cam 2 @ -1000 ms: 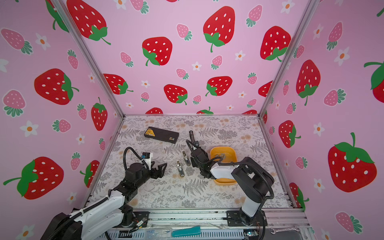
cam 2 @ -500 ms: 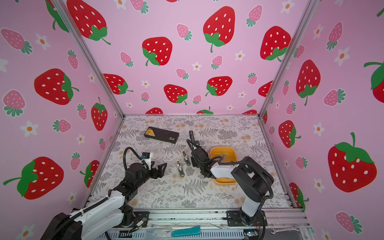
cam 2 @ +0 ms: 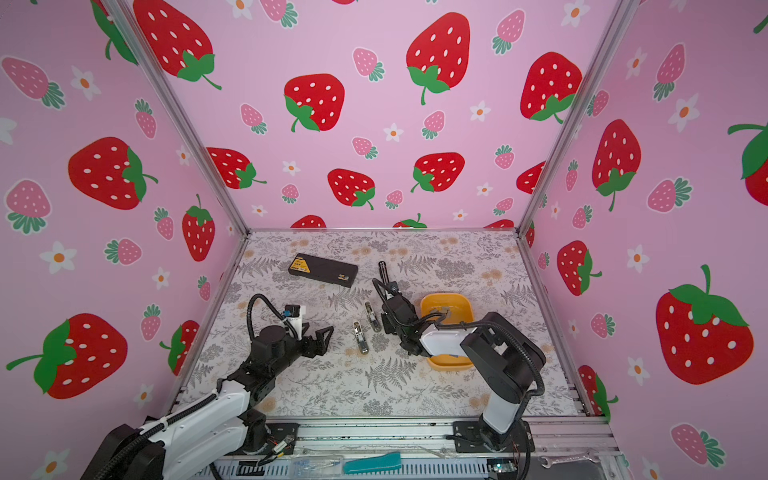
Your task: Load the staples into the stapler
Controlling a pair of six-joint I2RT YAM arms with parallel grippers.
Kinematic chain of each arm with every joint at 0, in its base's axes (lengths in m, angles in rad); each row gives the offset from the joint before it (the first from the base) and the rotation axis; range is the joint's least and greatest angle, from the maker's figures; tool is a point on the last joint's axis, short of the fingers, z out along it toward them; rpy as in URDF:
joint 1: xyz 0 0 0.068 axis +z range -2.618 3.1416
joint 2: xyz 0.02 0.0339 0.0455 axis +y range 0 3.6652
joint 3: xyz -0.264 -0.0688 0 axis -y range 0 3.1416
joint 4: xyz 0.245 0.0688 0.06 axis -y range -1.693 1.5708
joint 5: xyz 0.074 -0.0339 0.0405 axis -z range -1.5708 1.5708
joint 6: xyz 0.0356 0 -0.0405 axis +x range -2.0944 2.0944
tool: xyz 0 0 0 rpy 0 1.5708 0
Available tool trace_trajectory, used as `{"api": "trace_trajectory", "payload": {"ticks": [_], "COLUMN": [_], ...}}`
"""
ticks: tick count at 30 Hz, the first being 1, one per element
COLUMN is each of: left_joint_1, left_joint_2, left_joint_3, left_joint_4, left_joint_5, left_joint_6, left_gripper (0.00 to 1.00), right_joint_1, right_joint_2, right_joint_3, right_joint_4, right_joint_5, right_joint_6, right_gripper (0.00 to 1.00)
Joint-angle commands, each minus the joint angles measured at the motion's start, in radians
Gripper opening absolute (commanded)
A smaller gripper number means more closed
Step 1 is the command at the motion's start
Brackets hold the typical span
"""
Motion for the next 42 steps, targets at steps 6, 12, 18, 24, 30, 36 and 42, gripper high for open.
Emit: {"api": "trace_trajectory", "payload": {"ticks": [6, 12, 18, 24, 30, 36, 42], "left_joint_1": [-0.003, -0.005, -0.005, -0.005, -0.005, -0.005, -0.005], "left_joint_2": [0.003, 0.004, 0.008, 0.007, 0.008, 0.007, 0.008], "left_joint_3": [0.037, 0.037, 0.038, 0.038, 0.038, 0.038, 0.038], "left_joint_4": [0.015, 0.015, 0.015, 0.014, 0.013, 0.013, 0.013], "left_joint_5": [-0.009, -0.009, -0.009, -0.009, -0.009, -0.01, -0.01], "left_joint_6": [0.006, 0.006, 0.006, 0.007, 0.006, 0.006, 0.006], "left_gripper": [0.94, 0.94, 0.94, 0.94, 0.94, 0.93, 0.93], "right_joint_1": [-0.008, -0.009, -0.01, -0.01, -0.01, -0.009, -0.009], "right_joint_2": [0.016, 0.018, 0.018, 0.019, 0.028, 0.024, 0.018], "right_joint_3": [0.016, 0.015, 0.015, 0.013, 0.012, 0.002, -0.011], "right_joint_4": [0.011, 0.011, 0.014, 0.016, 0.016, 0.02, 0.031], "right_joint_5": [-0.001, -0.003, -0.014, -0.016, -0.011, -0.02, -0.028], "right_joint_6": [0.003, 0.004, 0.005, 0.004, 0.006, 0.013, 0.018], "right_gripper": [0.04, 0.03, 0.03, 0.03, 0.03, 0.03, 0.03]}}
